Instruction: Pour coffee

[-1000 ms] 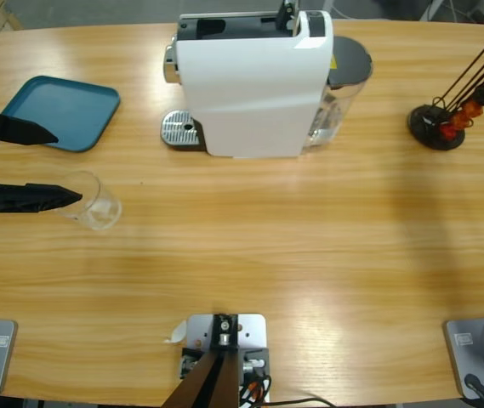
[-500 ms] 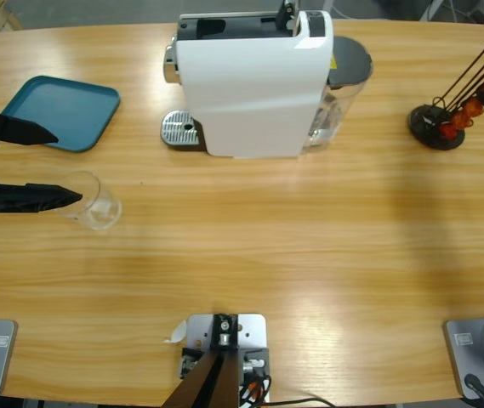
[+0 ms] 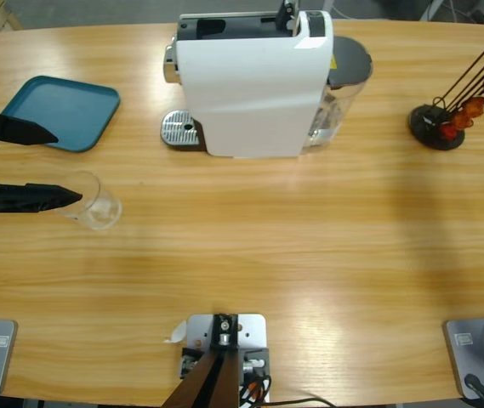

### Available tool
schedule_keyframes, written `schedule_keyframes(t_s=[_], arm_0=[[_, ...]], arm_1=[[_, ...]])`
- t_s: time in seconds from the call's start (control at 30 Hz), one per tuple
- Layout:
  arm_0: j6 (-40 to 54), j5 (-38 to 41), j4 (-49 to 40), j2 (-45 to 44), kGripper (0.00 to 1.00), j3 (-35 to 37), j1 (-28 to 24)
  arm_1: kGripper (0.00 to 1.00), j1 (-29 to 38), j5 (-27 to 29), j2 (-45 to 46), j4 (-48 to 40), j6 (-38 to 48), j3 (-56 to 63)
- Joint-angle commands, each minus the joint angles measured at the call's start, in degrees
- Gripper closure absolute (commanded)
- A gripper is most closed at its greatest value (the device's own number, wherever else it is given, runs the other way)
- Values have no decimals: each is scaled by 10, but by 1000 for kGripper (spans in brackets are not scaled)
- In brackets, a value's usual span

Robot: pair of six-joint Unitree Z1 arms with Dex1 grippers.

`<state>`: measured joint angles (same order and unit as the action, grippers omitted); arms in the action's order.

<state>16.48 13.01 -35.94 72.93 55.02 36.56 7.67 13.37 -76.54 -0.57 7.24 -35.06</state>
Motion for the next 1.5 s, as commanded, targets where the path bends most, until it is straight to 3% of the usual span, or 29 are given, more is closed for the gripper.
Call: schedule_keyframes(t_s=[0.03,0.53,0.77,0.87,1.0,1.07,1.23,1.5], arm_0=[[-6,-1,2,18,27,-8,10],[-8,-1,2,15,27,-19,12],[-8,-1,3,18,27,-19,13],[-8,-1,5,18,27,-19,13],[-8,-1,5,13,27,-18,13],[-8,-2,4,3,27,-19,14],[-8,-4,-9,-30,27,-19,17],[-23,-8,-20,-69,27,-20,23]], arm_1=[[1000,-10,10,35,45,5,-46],[1000,-10,22,67,100,-18,-126],[1000,40,33,130,154,-57,-157],[1000,86,-22,156,166,-89,-156],[1000,143,-201,168,193,-177,-152],[1000,191,-237,166,210,-222,-154],[1000,262,-264,99,247,-298,-228],[1000,365,-278,-99,359,-404,-482]])
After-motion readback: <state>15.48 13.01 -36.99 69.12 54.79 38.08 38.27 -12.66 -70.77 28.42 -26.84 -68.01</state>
